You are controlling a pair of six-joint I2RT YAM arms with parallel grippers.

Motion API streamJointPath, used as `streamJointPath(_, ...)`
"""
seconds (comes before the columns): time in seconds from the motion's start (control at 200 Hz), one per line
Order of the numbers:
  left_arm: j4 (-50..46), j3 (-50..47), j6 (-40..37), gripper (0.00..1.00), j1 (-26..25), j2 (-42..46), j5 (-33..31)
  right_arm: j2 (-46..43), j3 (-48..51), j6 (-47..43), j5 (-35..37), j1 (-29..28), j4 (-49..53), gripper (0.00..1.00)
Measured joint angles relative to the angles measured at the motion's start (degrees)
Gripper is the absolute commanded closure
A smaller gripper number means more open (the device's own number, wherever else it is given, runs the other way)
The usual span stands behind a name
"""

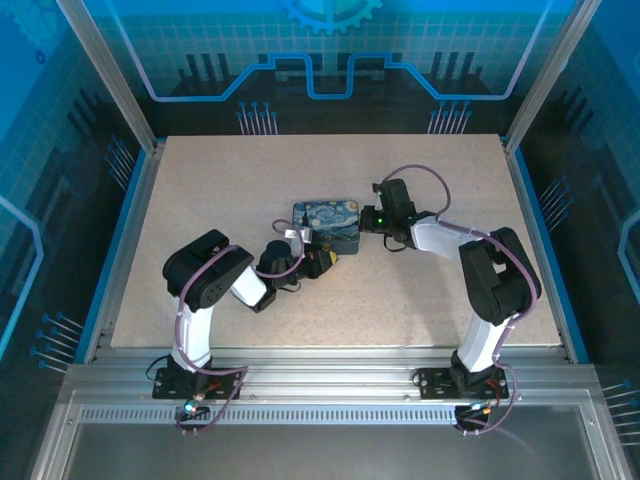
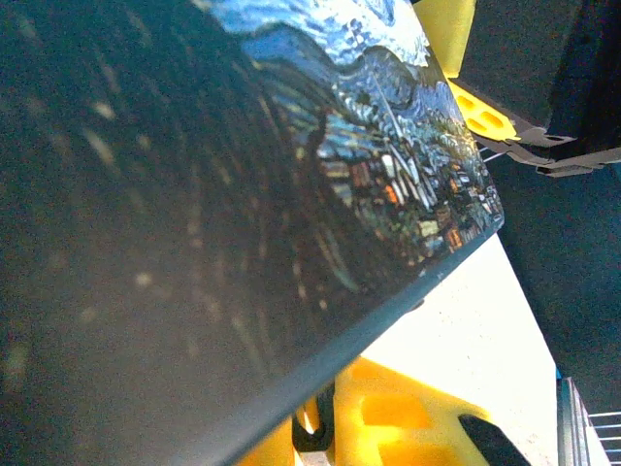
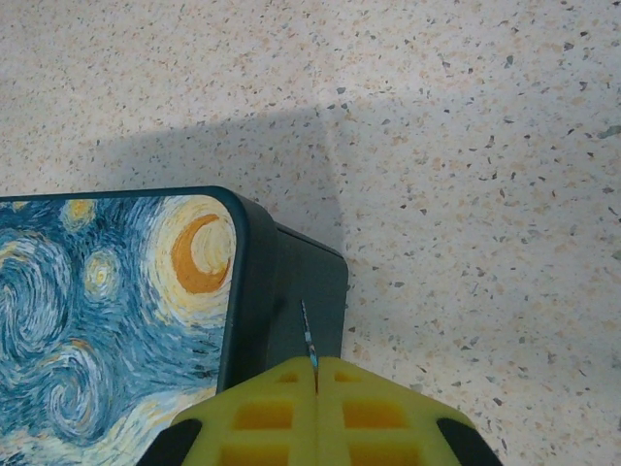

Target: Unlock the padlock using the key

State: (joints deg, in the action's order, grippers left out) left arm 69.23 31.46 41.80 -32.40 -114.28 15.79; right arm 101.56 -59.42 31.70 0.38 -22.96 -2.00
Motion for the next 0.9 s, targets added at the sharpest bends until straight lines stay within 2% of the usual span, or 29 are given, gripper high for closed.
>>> streamJointPath(0.21,-10.45,1.29,0.9,1.0,0.04,4.33,0.24,-1.66,1.86,-0.04,-0.9,0.57,0.26,1.0)
streamJointPath(0.585,-42.27,13.31,1.38,1.0,0.07,13.44,0.09,-12.76,11.47,0.0,-2.67,3.72,-0.42,1.0)
streamJointPath(0.896,-51.43,18.58,1.81,1.0,0.07,14.01,0.11,-26.01,19.32,0.48,-7.8,5.81,-1.14,1.0)
